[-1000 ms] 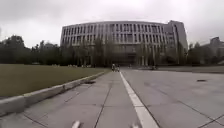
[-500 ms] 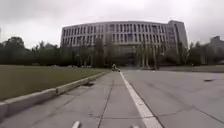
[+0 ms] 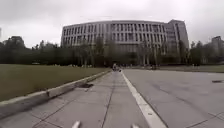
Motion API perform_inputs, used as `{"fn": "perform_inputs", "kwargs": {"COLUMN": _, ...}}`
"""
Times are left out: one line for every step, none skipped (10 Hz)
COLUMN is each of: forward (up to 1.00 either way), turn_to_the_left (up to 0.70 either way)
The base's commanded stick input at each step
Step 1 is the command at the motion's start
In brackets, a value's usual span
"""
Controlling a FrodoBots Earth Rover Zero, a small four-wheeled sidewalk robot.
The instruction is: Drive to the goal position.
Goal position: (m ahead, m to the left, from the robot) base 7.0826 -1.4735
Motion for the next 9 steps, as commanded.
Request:
{"fn": "perform_inputs", "kwargs": {"forward": 0.7, "turn_to_the_left": -0.02}}
{"fn": "perform_inputs", "kwargs": {"forward": 0.7, "turn_to_the_left": -0.31}}
{"fn": "perform_inputs", "kwargs": {"forward": 0.7, "turn_to_the_left": -0.31}}
{"fn": "perform_inputs", "kwargs": {"forward": 0.7, "turn_to_the_left": -0.31}}
{"fn": "perform_inputs", "kwargs": {"forward": 0.7, "turn_to_the_left": -0.03}}
{"fn": "perform_inputs", "kwargs": {"forward": 0.7, "turn_to_the_left": 0.0}}
{"fn": "perform_inputs", "kwargs": {"forward": 0.7, "turn_to_the_left": 0.0}}
{"fn": "perform_inputs", "kwargs": {"forward": 0.7, "turn_to_the_left": 0.0}}
{"fn": "perform_inputs", "kwargs": {"forward": 0.7, "turn_to_the_left": 0.0}}
